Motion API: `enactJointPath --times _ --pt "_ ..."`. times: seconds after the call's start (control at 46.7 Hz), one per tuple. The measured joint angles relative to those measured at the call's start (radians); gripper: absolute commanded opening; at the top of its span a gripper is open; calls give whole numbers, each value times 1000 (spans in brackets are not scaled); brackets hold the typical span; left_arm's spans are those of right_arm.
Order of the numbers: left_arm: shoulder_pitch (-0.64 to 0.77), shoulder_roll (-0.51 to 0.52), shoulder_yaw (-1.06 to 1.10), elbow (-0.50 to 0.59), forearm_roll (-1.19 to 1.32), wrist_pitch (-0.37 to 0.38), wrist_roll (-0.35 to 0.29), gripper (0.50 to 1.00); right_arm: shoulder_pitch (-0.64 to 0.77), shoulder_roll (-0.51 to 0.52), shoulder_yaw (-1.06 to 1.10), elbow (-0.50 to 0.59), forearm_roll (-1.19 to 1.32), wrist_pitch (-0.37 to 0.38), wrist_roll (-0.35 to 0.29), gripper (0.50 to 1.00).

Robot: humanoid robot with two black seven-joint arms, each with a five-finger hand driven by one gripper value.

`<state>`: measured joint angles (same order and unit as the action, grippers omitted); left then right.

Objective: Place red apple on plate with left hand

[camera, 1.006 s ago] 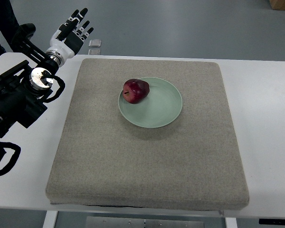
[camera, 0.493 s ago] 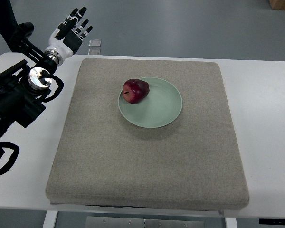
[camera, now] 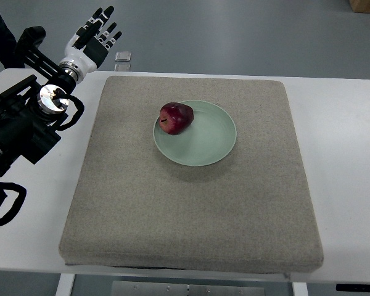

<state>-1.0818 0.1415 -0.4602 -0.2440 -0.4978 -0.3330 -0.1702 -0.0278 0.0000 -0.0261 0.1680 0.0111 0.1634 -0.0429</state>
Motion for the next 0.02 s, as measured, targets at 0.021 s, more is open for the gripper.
enactJointPath --times 0.021 --pt "0 0 0 0 0 0 0 992 0 0 0 0 0 1 0 930"
